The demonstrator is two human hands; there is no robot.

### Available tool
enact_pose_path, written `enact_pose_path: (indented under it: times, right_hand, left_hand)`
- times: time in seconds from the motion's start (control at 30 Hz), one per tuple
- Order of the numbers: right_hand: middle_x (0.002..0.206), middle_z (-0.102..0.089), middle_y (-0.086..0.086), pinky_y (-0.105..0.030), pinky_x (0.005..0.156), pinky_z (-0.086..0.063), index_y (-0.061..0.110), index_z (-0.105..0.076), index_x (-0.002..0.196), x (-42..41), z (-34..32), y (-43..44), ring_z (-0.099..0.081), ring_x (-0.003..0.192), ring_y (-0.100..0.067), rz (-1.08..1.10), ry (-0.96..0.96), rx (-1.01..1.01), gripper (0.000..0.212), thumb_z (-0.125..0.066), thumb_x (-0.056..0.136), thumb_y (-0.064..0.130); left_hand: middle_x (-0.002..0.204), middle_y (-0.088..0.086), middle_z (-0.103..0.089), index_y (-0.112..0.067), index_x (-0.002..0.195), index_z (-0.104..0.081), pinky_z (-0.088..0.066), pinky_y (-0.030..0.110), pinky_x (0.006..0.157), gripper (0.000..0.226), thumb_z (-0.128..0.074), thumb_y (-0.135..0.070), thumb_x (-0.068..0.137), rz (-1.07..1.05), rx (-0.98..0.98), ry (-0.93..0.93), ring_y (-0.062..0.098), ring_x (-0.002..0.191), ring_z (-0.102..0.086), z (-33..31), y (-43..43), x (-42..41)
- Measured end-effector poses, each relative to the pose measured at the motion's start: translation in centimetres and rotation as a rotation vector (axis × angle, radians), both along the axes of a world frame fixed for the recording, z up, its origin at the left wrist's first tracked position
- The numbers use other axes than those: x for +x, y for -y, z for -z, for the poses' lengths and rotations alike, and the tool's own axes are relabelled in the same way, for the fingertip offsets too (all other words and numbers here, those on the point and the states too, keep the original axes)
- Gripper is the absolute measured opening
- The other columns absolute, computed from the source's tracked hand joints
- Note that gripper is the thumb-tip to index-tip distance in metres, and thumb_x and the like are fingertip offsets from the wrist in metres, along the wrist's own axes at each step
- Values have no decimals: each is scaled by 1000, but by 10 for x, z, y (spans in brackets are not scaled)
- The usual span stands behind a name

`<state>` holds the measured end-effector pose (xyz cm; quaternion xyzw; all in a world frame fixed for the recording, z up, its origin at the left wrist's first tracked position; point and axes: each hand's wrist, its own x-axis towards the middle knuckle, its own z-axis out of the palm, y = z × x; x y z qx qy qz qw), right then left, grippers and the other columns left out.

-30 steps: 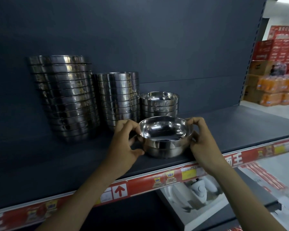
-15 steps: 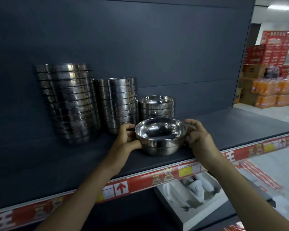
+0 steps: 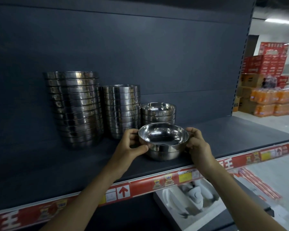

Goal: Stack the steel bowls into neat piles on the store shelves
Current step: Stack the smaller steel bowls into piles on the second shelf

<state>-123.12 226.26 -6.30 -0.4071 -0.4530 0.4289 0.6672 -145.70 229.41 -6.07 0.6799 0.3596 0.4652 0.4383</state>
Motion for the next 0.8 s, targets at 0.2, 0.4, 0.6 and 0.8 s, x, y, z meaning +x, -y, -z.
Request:
enact_pose_path:
  times: [0.2, 0.4, 0.6, 0.8]
  right_hand:
    - [86, -59, -1, -35, 72, -43, 17, -55, 108, 2, -3, 4, -53, 79, -19, 77, -85, 38, 49, -46, 59, 16]
    - [99, -62, -1, -35, 77, -41, 14, -58, 114, 6, -30, -4, -54, 82, -18, 165, -111, 175, 53, -45, 63, 21]
    - [104, -64, -3, -29, 78, -44, 12, -62, 116, 16, -84, -33, -58, 95, -17, 236, -120, 216, 42, -47, 79, 23]
    - [102, -66, -6, -25, 74, -46, 6, -65, 122, 29, -114, -82, -60, 97, -19, 141, -178, 156, 38, -43, 93, 17]
  left_hand:
    - [113, -4, -67, -31, 117, -56, -51, 15, 81, 50, -74, -32, 70, -18, 84, 1, 5, 103, -65, -4, 6, 7]
    - [115, -3, -68, -27, 123, -57, -51, 12, 79, 49, -78, -21, 79, -57, 211, 109, 1, 102, -66, -23, 8, 26]
    - [122, 0, -65, -19, 134, -53, -49, 9, 82, 51, -72, -13, 86, -151, 346, 155, 2, 108, -64, -55, -7, 56]
    - [122, 2, -64, -13, 134, -55, -47, 3, 81, 42, -61, -7, 93, -207, 380, 138, -1, 109, -63, -79, -29, 73]
